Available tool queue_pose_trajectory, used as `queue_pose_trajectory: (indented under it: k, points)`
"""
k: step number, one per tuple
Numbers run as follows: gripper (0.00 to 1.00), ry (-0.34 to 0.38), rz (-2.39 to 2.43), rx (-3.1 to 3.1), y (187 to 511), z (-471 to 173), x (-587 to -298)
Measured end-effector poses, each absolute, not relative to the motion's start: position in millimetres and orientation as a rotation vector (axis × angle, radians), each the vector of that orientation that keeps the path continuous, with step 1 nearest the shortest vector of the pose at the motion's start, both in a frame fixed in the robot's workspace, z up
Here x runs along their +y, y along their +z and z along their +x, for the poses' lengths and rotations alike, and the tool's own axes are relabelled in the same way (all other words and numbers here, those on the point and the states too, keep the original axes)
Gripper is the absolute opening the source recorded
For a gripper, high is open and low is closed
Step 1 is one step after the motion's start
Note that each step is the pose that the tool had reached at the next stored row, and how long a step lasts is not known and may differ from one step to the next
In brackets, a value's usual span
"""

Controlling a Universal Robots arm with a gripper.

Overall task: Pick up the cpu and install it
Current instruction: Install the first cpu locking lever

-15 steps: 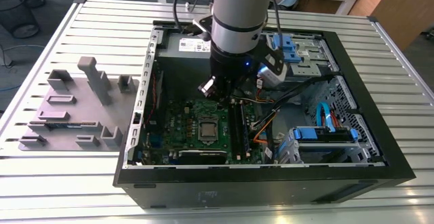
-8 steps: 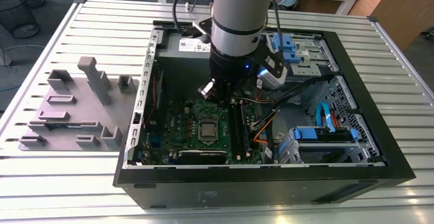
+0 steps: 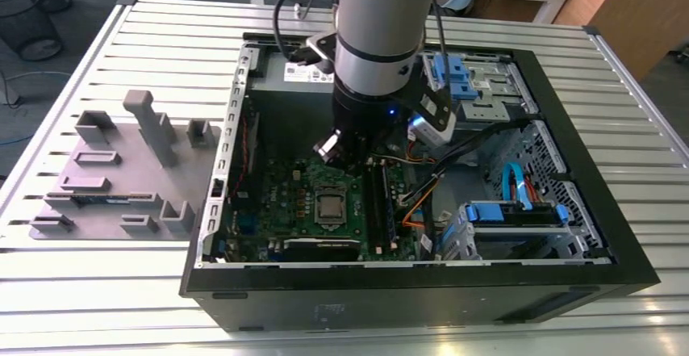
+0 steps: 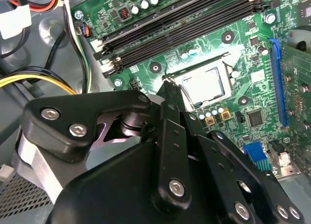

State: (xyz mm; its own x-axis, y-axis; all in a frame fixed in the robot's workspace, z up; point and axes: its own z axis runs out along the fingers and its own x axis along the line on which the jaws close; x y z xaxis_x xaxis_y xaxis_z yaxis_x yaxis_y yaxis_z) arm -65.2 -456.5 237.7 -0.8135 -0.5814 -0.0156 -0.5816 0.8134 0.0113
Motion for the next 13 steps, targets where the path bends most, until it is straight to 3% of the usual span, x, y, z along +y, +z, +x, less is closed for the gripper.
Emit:
queue_pose_trajectory:
  k: [13]
  points:
    - [0.11, 0.024, -0.902, 2.997, 231.2, -68.9, -462.0]
